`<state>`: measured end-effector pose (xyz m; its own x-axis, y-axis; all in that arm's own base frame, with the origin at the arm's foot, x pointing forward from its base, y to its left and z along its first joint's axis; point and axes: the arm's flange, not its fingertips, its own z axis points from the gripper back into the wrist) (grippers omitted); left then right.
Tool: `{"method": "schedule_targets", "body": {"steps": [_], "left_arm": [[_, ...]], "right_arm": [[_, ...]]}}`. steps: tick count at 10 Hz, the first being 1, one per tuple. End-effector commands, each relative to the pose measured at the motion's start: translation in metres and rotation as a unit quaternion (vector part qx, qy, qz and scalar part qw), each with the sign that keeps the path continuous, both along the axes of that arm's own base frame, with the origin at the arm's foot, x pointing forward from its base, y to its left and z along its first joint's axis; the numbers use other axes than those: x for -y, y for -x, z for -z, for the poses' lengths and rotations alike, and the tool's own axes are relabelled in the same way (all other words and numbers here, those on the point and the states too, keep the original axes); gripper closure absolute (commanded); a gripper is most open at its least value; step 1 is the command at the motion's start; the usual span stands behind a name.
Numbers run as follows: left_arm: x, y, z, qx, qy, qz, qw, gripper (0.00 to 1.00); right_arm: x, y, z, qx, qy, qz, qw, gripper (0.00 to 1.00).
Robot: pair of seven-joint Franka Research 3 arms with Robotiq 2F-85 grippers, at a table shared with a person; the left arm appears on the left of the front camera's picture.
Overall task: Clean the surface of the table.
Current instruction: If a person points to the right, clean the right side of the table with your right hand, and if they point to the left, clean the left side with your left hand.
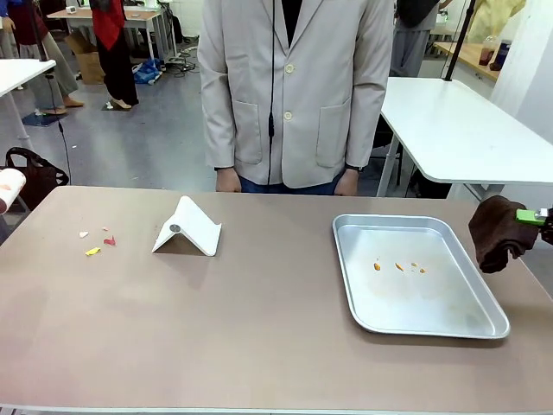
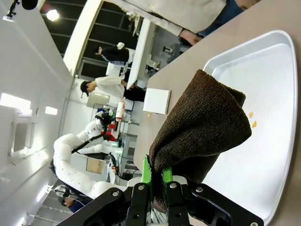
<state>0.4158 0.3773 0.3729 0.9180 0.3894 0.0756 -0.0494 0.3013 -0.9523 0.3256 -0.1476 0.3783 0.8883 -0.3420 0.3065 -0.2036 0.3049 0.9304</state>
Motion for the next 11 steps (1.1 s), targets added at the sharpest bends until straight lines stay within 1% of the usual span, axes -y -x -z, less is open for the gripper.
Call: {"method": "schedule_targets", "body": {"steps": [1, 11], "left_arm": [[0.0016, 0.0023, -0.0063, -0.005, -0.004, 0.003, 1.0, 0.87], [0.0016, 0.0023, -0.0063, -0.005, -0.004, 0.003, 1.0, 0.87]], "right_arm": [[-0.0013, 0.0006, -0.0055, 0.0, -0.001, -0.001, 1.0, 0.92], [-0.0013, 0.0006, -0.0055, 0.0, -0.001, -0.001, 1.0, 0.92]]}}
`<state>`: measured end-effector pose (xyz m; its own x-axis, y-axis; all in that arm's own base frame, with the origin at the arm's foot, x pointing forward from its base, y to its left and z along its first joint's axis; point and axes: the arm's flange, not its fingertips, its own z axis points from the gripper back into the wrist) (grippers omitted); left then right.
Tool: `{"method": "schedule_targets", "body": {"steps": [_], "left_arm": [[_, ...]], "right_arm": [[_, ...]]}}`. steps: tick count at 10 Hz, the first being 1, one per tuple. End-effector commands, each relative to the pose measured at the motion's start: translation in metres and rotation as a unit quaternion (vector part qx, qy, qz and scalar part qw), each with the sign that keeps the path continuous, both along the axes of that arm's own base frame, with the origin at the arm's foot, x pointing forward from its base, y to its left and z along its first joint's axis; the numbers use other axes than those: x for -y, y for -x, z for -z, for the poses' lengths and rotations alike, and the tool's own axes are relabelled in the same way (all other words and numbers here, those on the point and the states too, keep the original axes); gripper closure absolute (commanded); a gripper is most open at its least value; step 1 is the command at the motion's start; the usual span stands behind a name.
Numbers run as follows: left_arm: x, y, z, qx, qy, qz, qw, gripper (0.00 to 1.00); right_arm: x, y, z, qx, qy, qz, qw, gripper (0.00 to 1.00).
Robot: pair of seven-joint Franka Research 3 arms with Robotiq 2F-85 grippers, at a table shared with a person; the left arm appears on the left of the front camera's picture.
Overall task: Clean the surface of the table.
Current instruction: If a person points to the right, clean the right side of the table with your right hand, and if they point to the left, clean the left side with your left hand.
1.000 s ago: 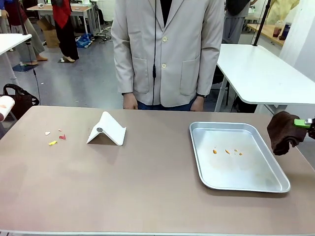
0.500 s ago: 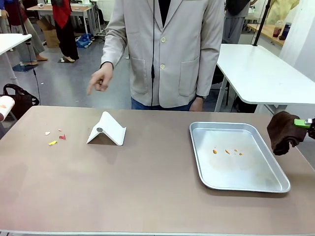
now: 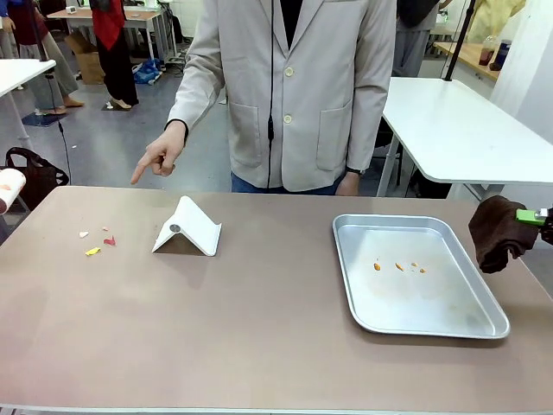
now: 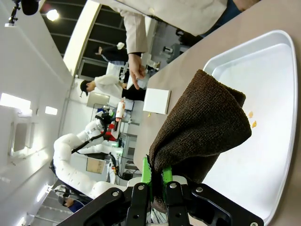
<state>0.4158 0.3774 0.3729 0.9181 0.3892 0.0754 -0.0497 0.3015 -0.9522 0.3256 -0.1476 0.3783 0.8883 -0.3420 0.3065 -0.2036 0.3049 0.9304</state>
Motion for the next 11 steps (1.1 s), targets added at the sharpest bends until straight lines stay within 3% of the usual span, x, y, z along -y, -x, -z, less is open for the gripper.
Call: {"method": "schedule_targets", "body": {"steps": [1, 2, 7, 11], "left_arm": [[0.0, 0.0, 0.0, 0.0, 0.0, 0.0, 1.0, 0.78], [0.006, -0.005, -0.006, 0.011, -0.025, -0.016, 1.0, 0.78], [0.058, -0.018, 0.013, -0.043, -0.143, 0.021, 0.989, 0.78], [0.087, -0.023, 0.03, -0.061, -0.169, 0.048, 0.983, 0.78]], "right_arm": [[-0.001, 0.001, -0.006, 0.0, -0.001, -0.001, 1.0, 0.92], [-0.001, 0.001, -0.006, 0.0, -0.001, -0.001, 1.0, 0.92], [-0.001, 0.001, -0.006, 0.0, -0.001, -0.001, 1.0, 0.92], [-0.001, 0.001, -0.006, 0.0, -0.001, -0.001, 1.0, 0.92]]}}
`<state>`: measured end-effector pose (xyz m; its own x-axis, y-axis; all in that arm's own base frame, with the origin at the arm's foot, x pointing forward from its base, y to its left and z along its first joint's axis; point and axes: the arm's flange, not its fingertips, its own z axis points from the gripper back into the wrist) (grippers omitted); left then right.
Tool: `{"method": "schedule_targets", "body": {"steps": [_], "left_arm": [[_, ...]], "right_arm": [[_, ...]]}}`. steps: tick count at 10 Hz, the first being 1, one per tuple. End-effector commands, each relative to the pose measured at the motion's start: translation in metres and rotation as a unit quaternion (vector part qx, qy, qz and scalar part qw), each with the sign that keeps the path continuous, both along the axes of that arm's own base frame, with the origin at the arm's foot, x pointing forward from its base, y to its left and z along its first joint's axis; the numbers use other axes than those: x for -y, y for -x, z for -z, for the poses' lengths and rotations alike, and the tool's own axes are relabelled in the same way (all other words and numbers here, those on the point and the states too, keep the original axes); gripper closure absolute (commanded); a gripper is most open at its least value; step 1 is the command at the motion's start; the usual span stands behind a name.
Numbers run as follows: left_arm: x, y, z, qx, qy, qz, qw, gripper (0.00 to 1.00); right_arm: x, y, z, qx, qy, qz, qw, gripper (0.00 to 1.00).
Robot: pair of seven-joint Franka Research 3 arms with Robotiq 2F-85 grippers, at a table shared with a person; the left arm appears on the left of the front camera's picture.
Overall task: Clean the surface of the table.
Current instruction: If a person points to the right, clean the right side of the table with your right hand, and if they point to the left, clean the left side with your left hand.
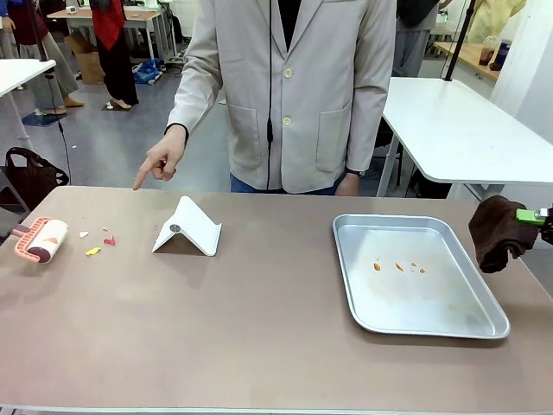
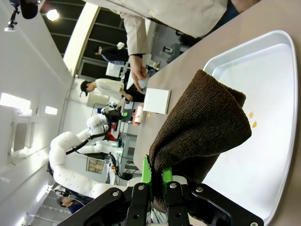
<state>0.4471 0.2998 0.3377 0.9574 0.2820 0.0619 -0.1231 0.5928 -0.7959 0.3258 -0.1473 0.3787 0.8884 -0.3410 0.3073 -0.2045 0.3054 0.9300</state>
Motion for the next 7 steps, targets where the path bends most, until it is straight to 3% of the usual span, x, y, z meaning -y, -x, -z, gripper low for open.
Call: {"method": "schedule_targets", "body": {"steps": [1, 3, 7], "left_arm": [[0.016, 0.0072, -0.0003, -0.009, -0.018, 0.012, 1.0, 0.78], [0.0245, 0.007, 0.0082, -0.002, -0.032, 0.016, 0.999, 0.78], [0.0199, 0.0143, -0.0015, 0.075, -0.014, -0.007, 0.997, 0.78]], "right_arm": [[-0.0011, 0.0008, -0.0052, 0.0, -0.001, 0.0, 1.0, 0.92], [-0.0011, 0.0008, -0.0052, 0.0, -0.001, 0.0, 1.0, 0.92], [-0.0011, 0.0008, -0.0052, 0.0, -0.001, 0.0, 1.0, 0.92]]}}
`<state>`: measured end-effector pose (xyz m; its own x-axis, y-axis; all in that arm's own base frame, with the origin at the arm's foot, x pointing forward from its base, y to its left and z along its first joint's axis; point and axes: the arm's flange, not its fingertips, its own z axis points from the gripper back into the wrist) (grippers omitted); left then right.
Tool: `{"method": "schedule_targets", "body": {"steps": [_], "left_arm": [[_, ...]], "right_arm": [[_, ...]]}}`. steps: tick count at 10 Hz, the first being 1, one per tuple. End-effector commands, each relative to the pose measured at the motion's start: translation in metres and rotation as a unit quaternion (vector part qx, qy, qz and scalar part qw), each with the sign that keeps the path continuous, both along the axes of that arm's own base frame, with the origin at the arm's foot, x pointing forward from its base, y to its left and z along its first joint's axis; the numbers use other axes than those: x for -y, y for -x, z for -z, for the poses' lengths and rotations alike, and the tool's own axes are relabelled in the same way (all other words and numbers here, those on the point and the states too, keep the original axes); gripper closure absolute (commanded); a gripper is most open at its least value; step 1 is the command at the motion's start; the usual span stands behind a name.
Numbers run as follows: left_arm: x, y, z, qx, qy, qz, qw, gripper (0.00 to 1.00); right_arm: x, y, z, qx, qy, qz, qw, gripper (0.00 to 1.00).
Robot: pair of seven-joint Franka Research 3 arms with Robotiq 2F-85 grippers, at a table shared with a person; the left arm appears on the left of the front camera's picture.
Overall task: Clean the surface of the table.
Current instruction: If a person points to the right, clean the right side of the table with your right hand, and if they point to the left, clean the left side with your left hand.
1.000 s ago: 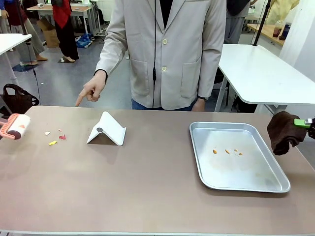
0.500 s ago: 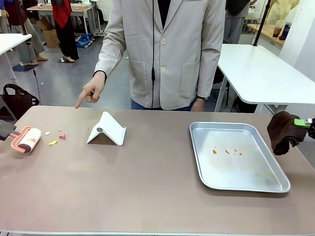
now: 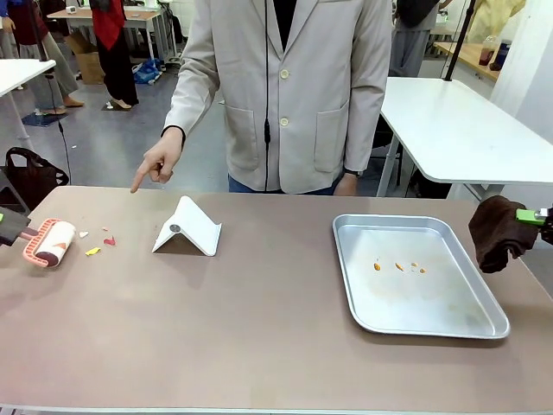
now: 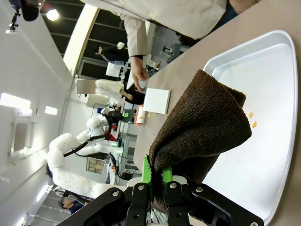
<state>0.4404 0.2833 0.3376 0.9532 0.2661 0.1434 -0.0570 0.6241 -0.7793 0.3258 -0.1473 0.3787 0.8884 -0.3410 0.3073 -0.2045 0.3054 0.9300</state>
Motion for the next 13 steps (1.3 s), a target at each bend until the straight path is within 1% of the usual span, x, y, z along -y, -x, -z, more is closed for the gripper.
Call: {"method": "schedule_targets", "body": {"steps": [1, 2, 3, 5, 8, 9, 12, 13], "left_arm": [[0.001, 0.007, -0.004, 0.046, 0.014, -0.018, 0.999, 0.78], [0.0, 0.008, -0.005, 0.059, 0.018, -0.023, 0.998, 0.78], [0.002, 0.007, -0.005, 0.055, 0.016, -0.021, 0.998, 0.78], [0.006, 0.001, 0.002, 0.037, 0.007, -0.02, 0.999, 0.78], [0.016, -0.015, 0.015, 0.034, -0.015, -0.045, 0.998, 0.78], [0.02, -0.019, 0.022, 0.026, -0.021, -0.046, 0.998, 0.78], [0.035, -0.024, 0.032, -0.005, -0.038, -0.022, 0.999, 0.78], [0.043, -0.027, 0.036, -0.009, -0.041, -0.016, 0.999, 0.78]], "right_arm": [[-0.001, 0.001, -0.005, 0.0, -0.001, 0.0, 1.0, 0.92], [-0.001, 0.001, -0.005, 0.0, -0.001, 0.0, 1.0, 0.92], [-0.001, 0.001, -0.005, 0.0, -0.001, 0.0, 1.0, 0.92], [-0.001, 0.001, -0.005, 0.0, -0.001, 0.0, 1.0, 0.92], [-0.001, 0.001, -0.005, 0.0, -0.001, 0.0, 1.0, 0.92], [-0.001, 0.001, -0.005, 0.0, -0.001, 0.0, 1.0, 0.92], [-0.001, 0.001, -0.005, 0.0, -0.001, 0.0, 1.0, 0.92], [-0.001, 0.001, -0.005, 0.0, -0.001, 0.0, 1.0, 0.92]]}}
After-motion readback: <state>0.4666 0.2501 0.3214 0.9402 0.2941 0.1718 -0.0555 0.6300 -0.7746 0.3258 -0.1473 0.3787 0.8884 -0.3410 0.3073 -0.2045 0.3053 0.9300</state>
